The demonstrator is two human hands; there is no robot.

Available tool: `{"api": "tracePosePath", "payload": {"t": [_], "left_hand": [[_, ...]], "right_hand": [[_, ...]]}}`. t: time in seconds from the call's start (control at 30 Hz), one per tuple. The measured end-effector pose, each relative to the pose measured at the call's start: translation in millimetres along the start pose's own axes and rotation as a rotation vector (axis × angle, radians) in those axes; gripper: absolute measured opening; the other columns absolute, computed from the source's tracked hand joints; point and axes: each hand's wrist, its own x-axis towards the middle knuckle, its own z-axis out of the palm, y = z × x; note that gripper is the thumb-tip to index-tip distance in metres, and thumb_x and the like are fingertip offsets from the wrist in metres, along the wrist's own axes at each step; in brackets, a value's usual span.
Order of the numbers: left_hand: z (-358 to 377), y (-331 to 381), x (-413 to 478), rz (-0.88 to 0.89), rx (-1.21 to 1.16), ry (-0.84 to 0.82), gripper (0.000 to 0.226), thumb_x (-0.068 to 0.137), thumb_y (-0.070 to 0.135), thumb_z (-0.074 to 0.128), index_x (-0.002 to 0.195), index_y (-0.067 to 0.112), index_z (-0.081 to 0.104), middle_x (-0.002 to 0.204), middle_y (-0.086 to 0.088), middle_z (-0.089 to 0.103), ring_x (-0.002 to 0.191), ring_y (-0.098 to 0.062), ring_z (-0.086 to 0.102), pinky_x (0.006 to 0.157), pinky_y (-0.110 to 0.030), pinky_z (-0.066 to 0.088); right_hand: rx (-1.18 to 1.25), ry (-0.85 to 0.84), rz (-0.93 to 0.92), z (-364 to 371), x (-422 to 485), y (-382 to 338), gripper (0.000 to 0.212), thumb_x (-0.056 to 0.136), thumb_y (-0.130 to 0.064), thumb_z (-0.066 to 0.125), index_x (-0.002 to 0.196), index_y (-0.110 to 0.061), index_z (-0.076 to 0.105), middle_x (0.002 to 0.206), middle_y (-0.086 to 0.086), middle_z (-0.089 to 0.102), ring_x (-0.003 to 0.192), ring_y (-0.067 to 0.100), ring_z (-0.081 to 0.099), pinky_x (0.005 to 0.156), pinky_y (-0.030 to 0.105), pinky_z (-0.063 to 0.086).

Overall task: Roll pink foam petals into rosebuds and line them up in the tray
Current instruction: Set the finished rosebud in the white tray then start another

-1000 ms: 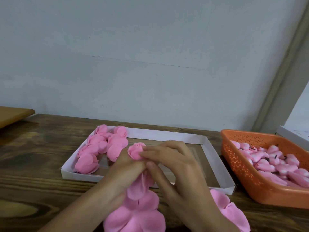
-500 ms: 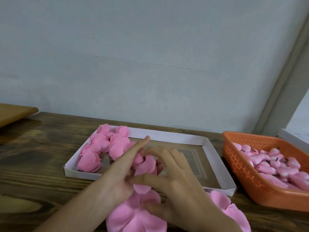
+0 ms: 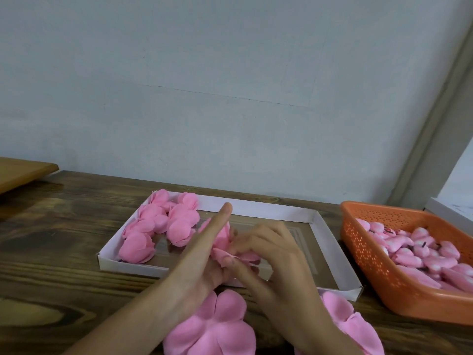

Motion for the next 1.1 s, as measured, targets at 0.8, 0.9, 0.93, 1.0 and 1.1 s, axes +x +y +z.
{"api": "tracePosePath", "payload": {"t": [0.8, 0.9, 0.93, 1.0, 1.1], "left_hand": [[-4, -17, -3, -0.013, -0.169, 0.014, 0.077, 0.067, 0.089, 0.061, 0.059, 0.013, 0.071, 0.066, -0.006, 0.06, 0.061, -0.018, 0.064, 0.056, -0.026, 0.051], [-3, -15, -5, -0.009, -0.14, -0.123, 0.071, 0.063, 0.083, 0.076, 0.07, 0.012, 0.073, 0.074, -0.009, 0.063, 0.072, -0.02, 0.066, 0.067, -0.03, 0.054], [-6, -16, -5, 0.007, -0.061, -0.154, 0.072, 0.066, 0.084, 0.072, 0.075, 0.013, 0.074, 0.078, -0.01, 0.066, 0.078, -0.022, 0.067, 0.073, -0.033, 0.055], [-10, -17, -6, 0.04, 0.1, -0.199, 0.068, 0.08, 0.083, 0.062, 0.087, 0.017, 0.076, 0.09, -0.01, 0.069, 0.093, -0.024, 0.067, 0.089, -0.041, 0.052], [-11, -18, -6, -0.022, 0.161, -0.26, 0.044, 0.09, 0.063, 0.069, 0.098, 0.02, 0.073, 0.102, -0.005, 0.065, 0.107, -0.024, 0.06, 0.098, -0.044, 0.042]], "right_hand": [[0.014, 0.054, -0.003, 7, -5, -5, 0.006, 0.091, -0.033, 0.078, 0.091, -0.027, 0.078, 0.098, -0.013, 0.062, 0.093, 0.014, 0.062, 0.075, 0.031, 0.05], [0.048, 0.183, 0.082, 10, -4, -9, 0.006, 0.087, -0.032, 0.082, 0.088, -0.028, 0.078, 0.085, -0.014, 0.061, 0.083, 0.014, 0.063, 0.067, 0.03, 0.05], [0.046, 0.215, 0.096, 9, -3, -11, 0.006, 0.086, -0.033, 0.082, 0.086, -0.03, 0.077, 0.081, -0.014, 0.06, 0.079, 0.014, 0.062, 0.064, 0.026, 0.049], [0.081, 0.254, 0.116, 7, -2, -13, 0.009, 0.084, -0.033, 0.083, 0.083, -0.033, 0.074, 0.075, -0.013, 0.061, 0.073, 0.015, 0.06, 0.061, 0.023, 0.047], [0.13, 0.267, 0.143, 4, -2, -11, 0.012, 0.081, -0.024, 0.084, 0.079, -0.027, 0.072, 0.071, -0.011, 0.062, 0.068, 0.016, 0.058, 0.06, 0.026, 0.046]]}}
